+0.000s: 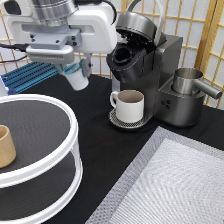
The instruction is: Make coffee
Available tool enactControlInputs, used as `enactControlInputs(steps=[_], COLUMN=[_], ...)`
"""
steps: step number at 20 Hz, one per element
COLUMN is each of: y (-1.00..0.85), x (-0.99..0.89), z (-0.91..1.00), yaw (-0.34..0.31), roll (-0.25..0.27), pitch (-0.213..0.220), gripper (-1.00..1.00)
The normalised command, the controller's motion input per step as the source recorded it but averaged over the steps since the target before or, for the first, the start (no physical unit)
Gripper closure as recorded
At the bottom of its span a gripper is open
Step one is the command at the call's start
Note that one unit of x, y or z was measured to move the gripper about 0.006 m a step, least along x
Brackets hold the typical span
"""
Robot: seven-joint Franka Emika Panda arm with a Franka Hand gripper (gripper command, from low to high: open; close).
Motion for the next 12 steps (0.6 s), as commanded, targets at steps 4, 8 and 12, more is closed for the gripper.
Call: enactControlInputs(steps=[4, 8, 12], y=[0.27, 0.25, 0.26], x=[0.09, 0.17, 0.33], z=[0.38, 0.55, 0.64], yaw=[0.014, -0.001, -0.040], roll=[0.324, 0.273, 0.206], pitch=[0.078, 0.024, -0.003], gripper=[1.00, 1.00, 1.00])
